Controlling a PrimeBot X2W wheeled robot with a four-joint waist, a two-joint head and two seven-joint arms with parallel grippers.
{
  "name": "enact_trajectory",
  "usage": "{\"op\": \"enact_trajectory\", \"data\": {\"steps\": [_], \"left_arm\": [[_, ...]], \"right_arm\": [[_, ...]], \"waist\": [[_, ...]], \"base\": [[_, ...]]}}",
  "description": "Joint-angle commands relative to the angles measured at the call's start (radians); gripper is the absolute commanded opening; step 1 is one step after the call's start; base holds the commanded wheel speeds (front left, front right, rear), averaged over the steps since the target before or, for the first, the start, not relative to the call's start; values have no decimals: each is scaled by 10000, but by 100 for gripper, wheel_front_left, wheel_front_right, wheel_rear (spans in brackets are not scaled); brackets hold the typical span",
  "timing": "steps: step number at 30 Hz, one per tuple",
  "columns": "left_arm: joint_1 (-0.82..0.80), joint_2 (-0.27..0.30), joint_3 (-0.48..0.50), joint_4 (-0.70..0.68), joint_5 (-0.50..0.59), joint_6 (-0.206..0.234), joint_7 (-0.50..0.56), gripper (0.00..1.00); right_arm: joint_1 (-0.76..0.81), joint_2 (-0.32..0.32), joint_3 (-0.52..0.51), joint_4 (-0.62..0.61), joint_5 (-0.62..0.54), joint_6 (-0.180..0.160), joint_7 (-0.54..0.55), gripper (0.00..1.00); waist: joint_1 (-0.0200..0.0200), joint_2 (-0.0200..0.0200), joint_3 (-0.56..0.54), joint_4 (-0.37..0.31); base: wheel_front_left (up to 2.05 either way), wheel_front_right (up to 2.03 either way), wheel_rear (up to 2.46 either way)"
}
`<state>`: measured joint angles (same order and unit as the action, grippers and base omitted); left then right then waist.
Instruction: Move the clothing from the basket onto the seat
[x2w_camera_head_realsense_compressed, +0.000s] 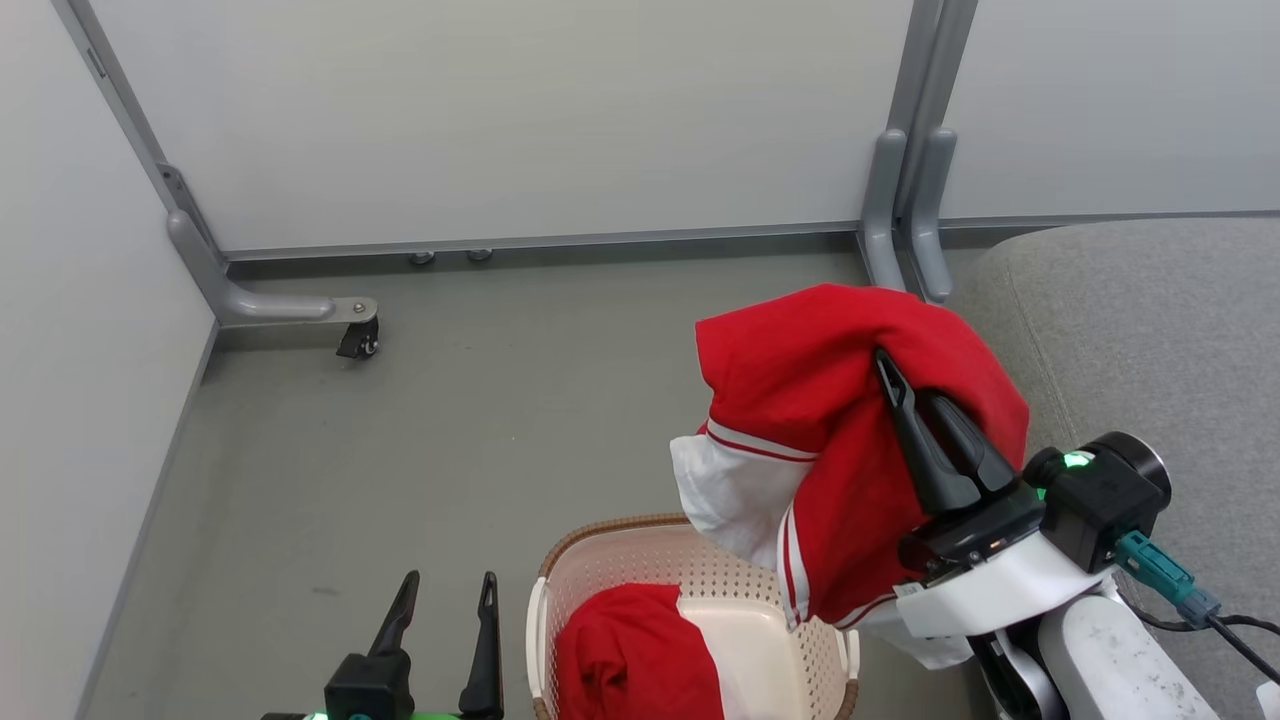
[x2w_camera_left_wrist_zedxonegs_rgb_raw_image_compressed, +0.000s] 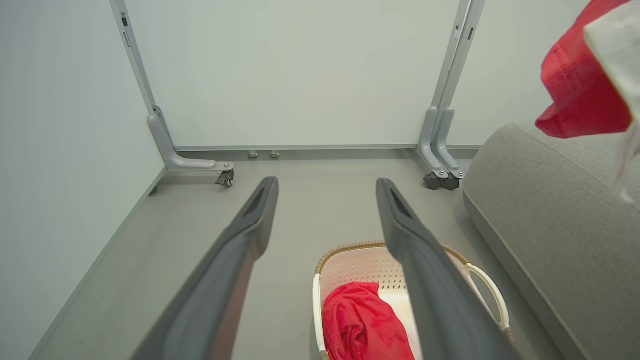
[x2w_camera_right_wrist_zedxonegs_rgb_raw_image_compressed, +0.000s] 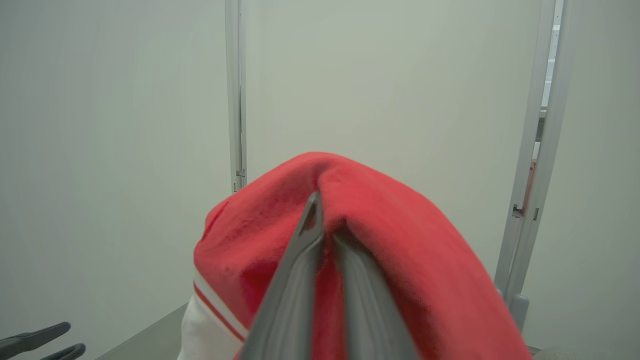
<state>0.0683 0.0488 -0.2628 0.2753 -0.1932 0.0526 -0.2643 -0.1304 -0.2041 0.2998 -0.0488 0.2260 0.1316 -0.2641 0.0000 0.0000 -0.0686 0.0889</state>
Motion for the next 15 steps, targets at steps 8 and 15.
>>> {"op": "enact_trajectory", "data": {"steps": [8,15], "left_arm": [[269,30,61,-183,82,-151,-1,100],[191,30,70,-292,94,-187,-1,100]], "right_arm": [[124,4,-45,32,17,-18,-3,0],[96,-45,-112,19,30,-18,-3,0]], "waist": [[0,0,12,16],[0,0,45,-223]], "base": [[0,0,0],[0,0,0]]}}
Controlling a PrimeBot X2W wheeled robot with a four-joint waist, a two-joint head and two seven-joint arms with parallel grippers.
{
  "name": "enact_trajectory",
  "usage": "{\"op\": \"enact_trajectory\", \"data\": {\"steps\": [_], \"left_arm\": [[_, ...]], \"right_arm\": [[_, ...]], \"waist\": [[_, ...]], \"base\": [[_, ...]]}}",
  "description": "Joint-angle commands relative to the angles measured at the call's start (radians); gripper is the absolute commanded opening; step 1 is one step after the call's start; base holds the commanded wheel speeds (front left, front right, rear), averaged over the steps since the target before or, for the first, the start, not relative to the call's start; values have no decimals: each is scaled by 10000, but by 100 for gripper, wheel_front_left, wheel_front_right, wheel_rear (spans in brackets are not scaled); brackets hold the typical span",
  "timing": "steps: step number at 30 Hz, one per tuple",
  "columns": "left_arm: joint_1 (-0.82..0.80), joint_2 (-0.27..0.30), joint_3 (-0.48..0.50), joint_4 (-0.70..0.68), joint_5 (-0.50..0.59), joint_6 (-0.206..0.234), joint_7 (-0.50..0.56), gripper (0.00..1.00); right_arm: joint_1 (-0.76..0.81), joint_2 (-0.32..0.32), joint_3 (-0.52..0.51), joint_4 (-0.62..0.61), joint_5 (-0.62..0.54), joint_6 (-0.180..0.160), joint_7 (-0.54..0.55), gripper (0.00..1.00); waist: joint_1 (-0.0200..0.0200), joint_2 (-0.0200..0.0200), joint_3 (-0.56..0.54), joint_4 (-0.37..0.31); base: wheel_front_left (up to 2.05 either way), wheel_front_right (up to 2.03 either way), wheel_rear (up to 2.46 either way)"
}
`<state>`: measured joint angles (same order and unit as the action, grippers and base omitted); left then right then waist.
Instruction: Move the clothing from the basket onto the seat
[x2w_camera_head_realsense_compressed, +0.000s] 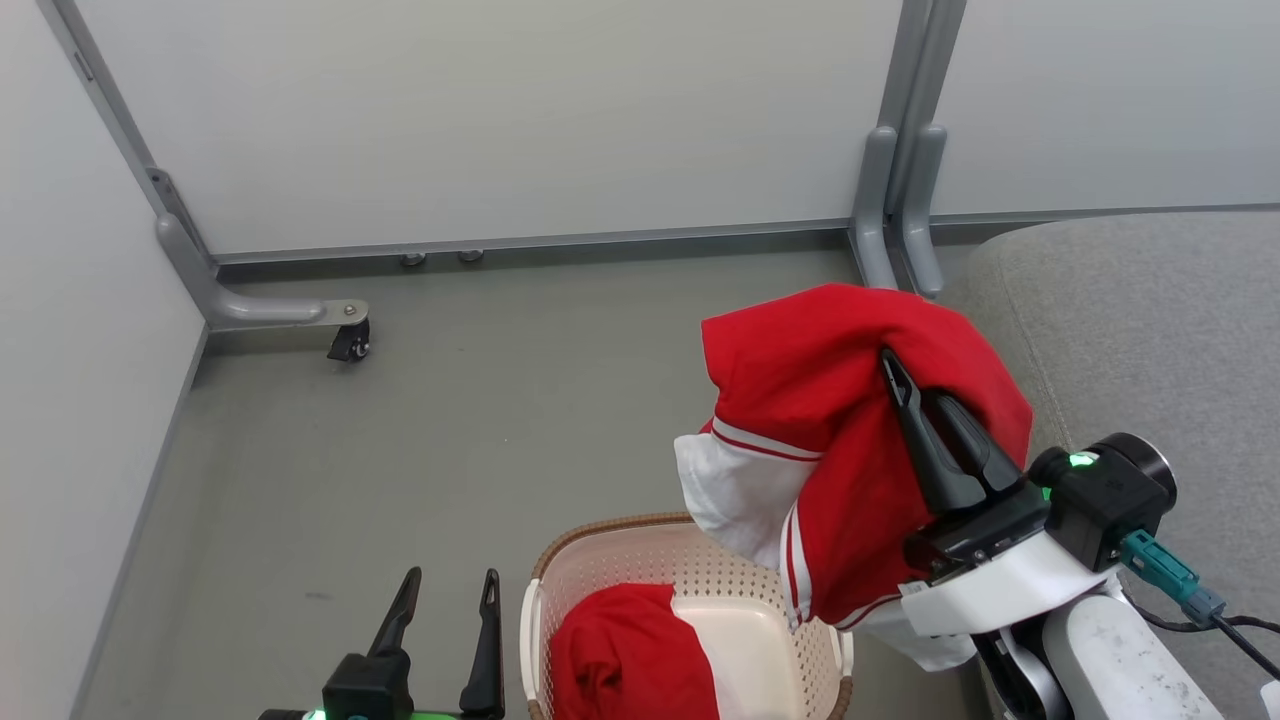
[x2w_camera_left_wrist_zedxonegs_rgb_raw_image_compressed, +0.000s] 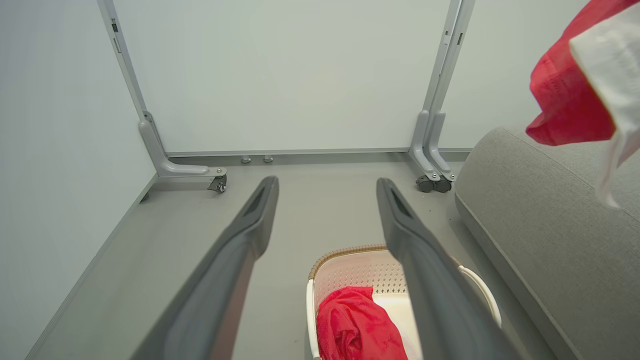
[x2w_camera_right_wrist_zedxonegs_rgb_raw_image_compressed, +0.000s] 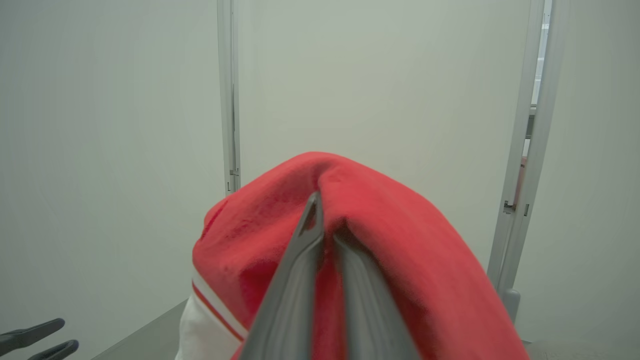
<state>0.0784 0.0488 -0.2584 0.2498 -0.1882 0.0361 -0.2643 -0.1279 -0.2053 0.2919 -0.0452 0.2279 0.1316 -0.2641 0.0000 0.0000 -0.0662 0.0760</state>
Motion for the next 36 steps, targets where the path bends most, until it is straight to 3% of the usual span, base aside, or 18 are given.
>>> {"op": "enact_trajectory", "data": {"steps": [1,11,24,36], "left_arm": [[88,30,3,-48,40,-27,-1,100],[-57,30,-195,-140,-57,84,-1,100],[-580,32,-565,-58,-232,291,-1,100],[-884,33,-803,29,-301,393,-1,100]], "right_arm": [[59,-51,-45,-23,7,-18,-3,0],[-57,-262,-305,-87,-7,-18,-3,0],[145,-673,-994,-170,125,-18,-3,0],[539,-724,-1812,-338,212,-18,-3,0]], "waist": [[0,0,36,-169],[0,0,215,-1465],[0,0,662,-3897],[0,0,830,-5431]], "base": [[0,0,0],[0,0,0],[0,0,0],[0,0,0]]}}
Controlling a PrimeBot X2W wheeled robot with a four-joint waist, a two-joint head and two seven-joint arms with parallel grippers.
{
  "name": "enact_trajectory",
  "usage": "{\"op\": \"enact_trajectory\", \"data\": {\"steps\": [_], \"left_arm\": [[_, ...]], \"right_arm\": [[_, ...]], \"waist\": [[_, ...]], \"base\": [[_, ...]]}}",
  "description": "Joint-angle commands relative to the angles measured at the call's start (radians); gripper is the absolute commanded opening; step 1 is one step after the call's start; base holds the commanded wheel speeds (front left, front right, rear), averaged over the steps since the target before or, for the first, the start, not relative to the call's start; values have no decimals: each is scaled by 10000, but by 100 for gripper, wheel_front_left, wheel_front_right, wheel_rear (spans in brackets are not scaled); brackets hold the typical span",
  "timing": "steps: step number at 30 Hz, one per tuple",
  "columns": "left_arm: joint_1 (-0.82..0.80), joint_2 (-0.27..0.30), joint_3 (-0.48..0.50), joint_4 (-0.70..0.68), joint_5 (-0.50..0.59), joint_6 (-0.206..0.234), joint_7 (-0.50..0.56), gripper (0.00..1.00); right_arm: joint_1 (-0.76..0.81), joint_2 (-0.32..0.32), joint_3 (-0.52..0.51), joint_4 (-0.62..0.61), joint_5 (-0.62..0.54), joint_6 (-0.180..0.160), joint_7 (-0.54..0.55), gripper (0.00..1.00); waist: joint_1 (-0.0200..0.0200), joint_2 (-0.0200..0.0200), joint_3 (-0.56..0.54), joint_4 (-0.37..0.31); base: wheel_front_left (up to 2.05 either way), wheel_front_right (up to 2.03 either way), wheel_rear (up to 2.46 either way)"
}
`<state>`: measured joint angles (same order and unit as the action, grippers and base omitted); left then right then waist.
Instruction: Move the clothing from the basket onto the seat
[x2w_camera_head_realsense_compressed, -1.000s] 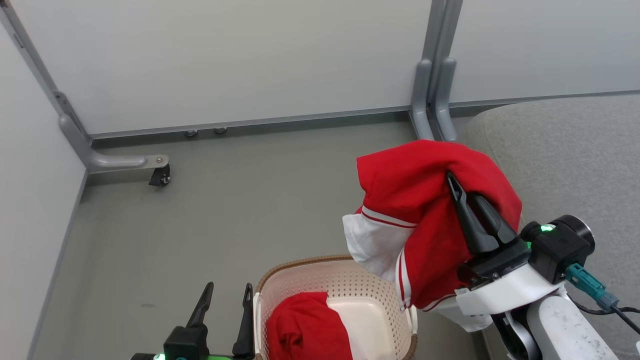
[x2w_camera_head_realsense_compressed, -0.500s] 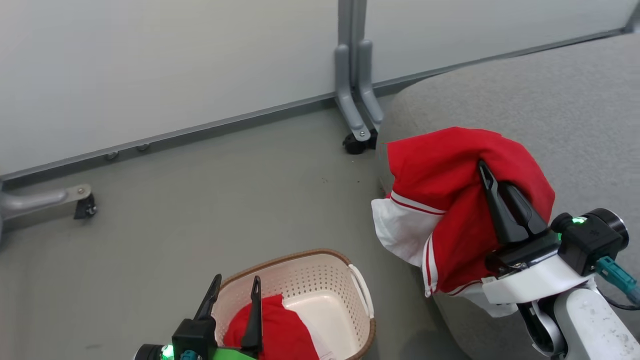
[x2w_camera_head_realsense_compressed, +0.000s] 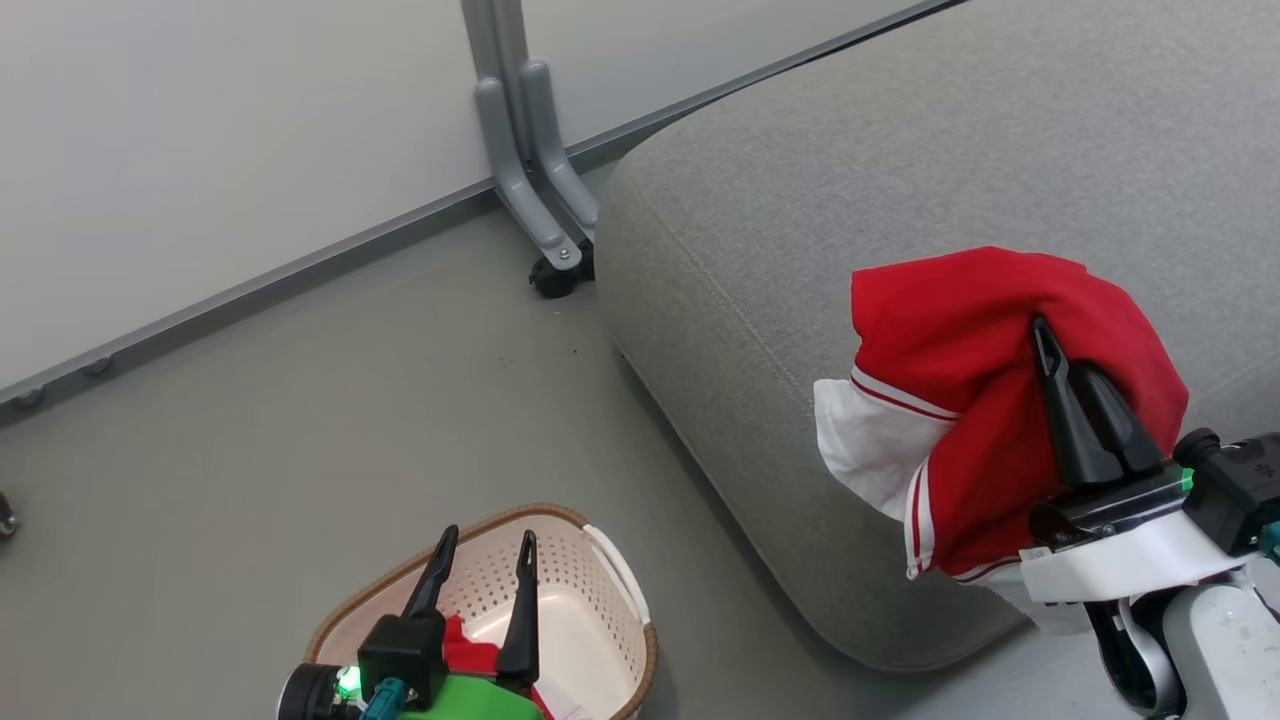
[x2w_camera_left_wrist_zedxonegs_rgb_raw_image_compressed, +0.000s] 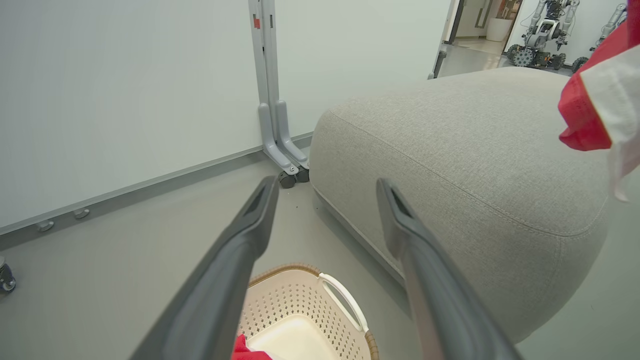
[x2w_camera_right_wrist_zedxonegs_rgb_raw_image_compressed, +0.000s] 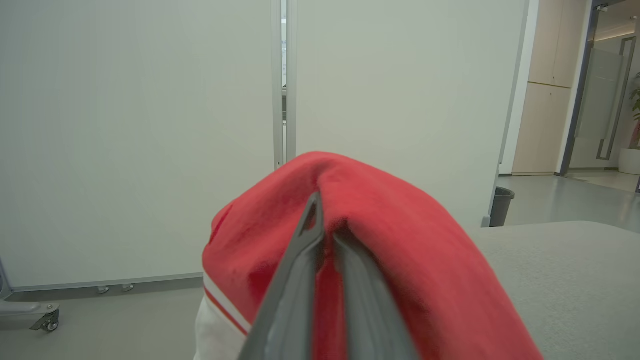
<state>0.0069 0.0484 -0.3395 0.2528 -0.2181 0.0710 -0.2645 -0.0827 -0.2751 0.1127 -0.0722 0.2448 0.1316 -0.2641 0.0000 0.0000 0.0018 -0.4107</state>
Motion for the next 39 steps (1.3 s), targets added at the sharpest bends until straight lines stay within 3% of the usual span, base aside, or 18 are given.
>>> {"op": "enact_trajectory", "data": {"steps": [1,14,22,39], "left_arm": [[-197,37,-16,7,3,32,1,100],[-666,42,-244,277,107,-52,1,100],[-401,42,-241,46,191,100,1,100],[-2282,50,-1226,-757,1496,490,3,100]], "right_arm": [[143,-28,-91,-81,39,-18,-3,0],[216,85,-757,-230,51,-18,-3,0],[-708,-435,-618,121,148,-18,-3,0],[-5278,-2358,-1320,1480,1094,-18,-3,0]], "waist": [[0,0,182,-654],[0,0,531,-919],[0,0,702,-978],[0,0,3624,699]], "base": [[0,0,0],[0,0,0],[0,0,0],[0,0,0]]}}
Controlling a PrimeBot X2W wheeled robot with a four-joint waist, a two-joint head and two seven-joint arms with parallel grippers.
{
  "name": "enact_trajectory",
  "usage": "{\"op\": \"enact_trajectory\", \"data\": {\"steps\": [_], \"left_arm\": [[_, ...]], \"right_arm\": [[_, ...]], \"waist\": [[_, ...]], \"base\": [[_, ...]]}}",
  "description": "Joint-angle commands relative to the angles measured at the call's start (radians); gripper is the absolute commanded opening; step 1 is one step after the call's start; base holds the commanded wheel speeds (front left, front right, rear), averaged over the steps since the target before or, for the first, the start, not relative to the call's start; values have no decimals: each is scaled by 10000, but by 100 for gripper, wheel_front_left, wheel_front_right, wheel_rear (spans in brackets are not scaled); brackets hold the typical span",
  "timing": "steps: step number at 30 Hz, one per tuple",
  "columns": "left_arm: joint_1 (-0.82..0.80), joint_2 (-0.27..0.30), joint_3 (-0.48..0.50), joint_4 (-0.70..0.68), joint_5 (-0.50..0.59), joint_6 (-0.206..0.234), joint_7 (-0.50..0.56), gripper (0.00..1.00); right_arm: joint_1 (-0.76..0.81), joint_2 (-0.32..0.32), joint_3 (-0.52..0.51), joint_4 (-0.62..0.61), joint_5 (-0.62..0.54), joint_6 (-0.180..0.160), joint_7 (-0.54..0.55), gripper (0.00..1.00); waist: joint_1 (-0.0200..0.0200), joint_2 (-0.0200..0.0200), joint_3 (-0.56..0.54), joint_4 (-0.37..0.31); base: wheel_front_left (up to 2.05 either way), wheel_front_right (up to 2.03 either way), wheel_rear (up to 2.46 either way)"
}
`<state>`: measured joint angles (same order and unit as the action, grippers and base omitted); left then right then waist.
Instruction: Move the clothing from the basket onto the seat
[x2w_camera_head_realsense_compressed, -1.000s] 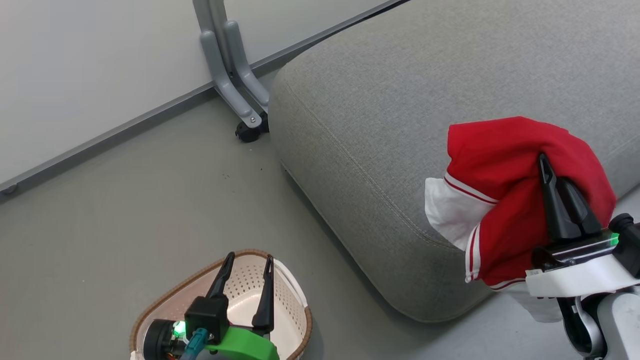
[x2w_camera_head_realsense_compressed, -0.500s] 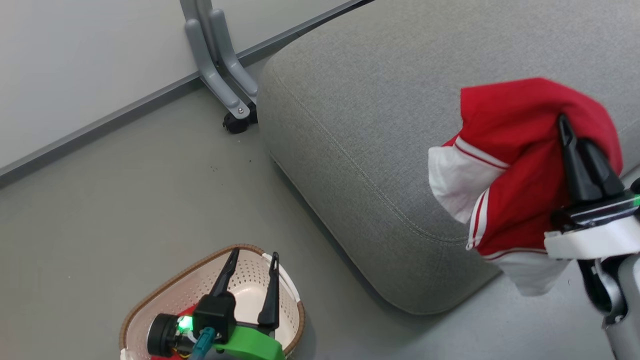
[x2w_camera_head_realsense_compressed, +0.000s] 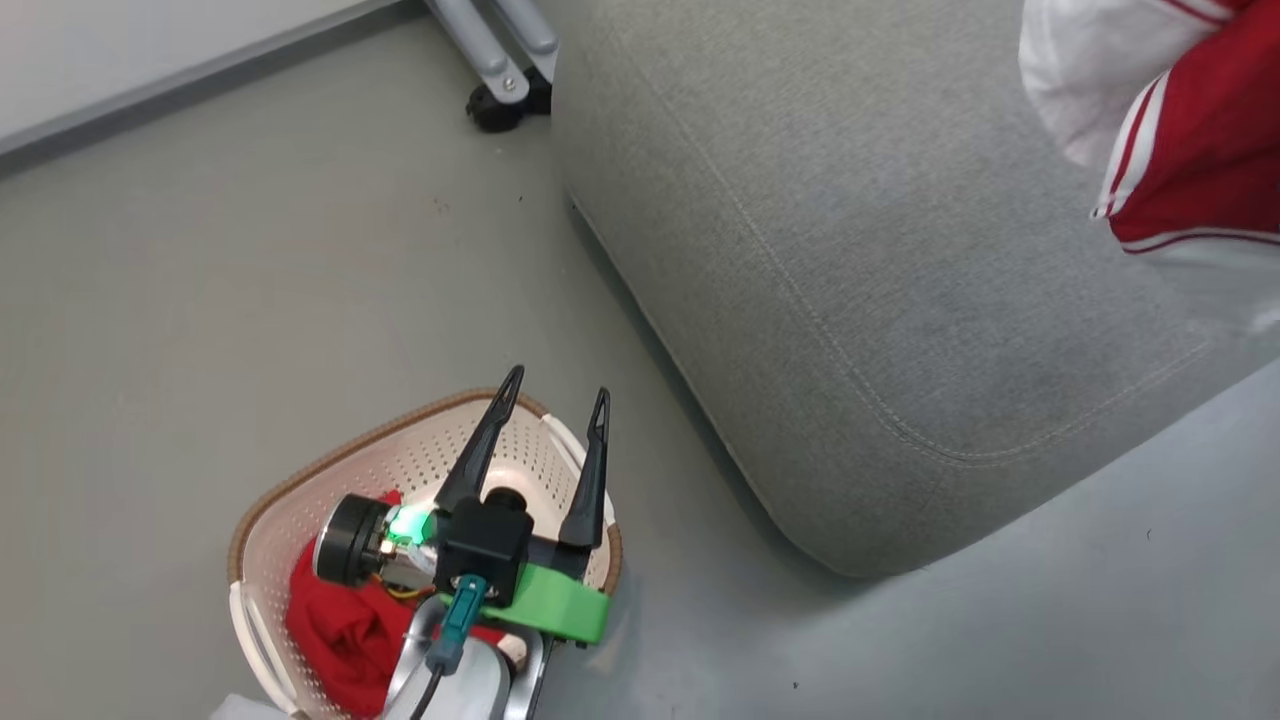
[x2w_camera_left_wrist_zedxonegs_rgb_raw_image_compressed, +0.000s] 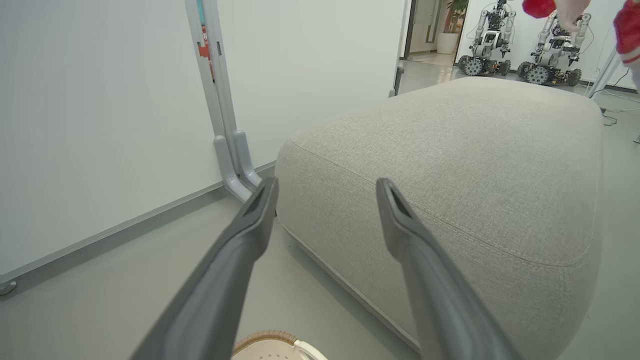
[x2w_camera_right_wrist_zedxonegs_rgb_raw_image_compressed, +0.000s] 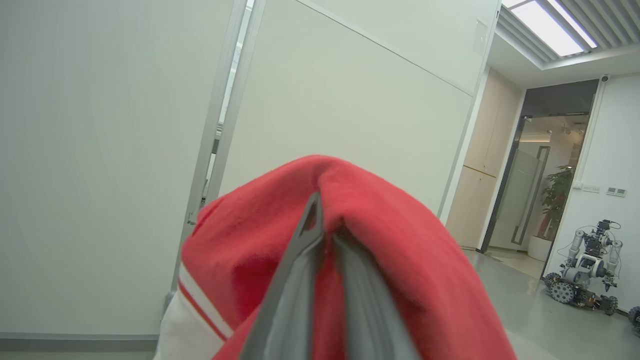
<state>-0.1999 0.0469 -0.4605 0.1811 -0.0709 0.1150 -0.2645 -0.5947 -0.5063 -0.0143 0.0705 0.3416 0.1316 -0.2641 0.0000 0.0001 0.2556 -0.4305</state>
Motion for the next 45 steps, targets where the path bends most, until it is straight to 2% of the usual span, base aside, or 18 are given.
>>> {"op": "enact_trajectory", "data": {"steps": [1,11,19,23,30,35,45], "left_arm": [[-361,63,-95,-77,98,80,2,100],[-1261,60,-834,-26,469,453,2,100],[-1561,57,-1031,65,542,713,3,100],[-1593,59,-1086,57,585,829,2,100],[-1627,65,-1129,143,584,989,2,100],[-1670,61,-1237,-8,465,1134,2,100],[-1582,61,-1272,43,381,1230,2,100]], "right_arm": [[-483,-180,-138,272,246,-18,-3,0],[-2292,-1018,-1013,2178,763,-18,-3,0],[-2992,-1073,-1327,4443,1793,-18,-3,0],[-3154,-1107,-1618,5378,1859,-18,-3,0],[-3067,-950,-1873,6411,2134,-18,-3,0],[-2926,-938,-1389,6920,2326,-18,-3,0],[-2852,-1171,1040,8305,3766,-18,-2,0]], "waist": [[0,-1,1262,978],[0,-1,2504,1684],[0,-1,3045,2000],[0,-1,3303,2145],[0,-1,3629,2372],[0,-1,3784,2523],[0,-1,3606,2613]], "base": [[0,0,0],[0,0,0],[0,0,0],[0,0,0],[0,0,0],[0,0,0],[0,0,0]]}}
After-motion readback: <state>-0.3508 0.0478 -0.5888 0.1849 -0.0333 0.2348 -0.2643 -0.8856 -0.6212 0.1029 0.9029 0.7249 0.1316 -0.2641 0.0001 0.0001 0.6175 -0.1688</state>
